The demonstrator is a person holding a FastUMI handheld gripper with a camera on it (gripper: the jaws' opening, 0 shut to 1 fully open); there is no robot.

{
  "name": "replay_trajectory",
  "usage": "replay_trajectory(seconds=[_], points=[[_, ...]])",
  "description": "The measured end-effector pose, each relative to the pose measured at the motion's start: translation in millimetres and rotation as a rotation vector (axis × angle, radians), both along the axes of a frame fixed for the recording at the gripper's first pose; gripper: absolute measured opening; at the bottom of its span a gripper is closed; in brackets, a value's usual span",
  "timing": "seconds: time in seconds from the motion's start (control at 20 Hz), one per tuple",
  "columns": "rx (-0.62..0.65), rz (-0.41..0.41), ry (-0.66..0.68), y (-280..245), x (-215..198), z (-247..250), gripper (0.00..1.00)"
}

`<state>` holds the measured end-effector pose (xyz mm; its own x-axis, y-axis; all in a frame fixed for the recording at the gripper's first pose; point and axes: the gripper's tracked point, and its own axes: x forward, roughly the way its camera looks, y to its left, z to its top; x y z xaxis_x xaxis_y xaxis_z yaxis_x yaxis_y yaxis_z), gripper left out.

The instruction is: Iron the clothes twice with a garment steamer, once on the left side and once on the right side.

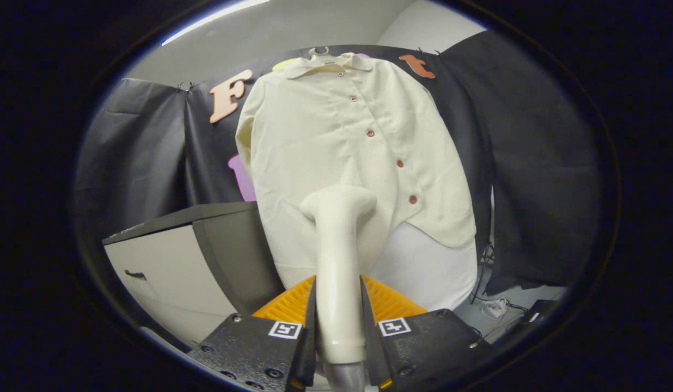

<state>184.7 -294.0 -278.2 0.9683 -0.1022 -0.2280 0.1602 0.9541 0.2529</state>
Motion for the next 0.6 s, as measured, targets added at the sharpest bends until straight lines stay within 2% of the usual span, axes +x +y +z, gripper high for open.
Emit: replay_trajectory(seconds=[0.3,0.6], points=[[0.013,0.031,0.06,0,-23,-39,0.37],[0.031,0.053,0.079,-2,-44,-48,0.37]])
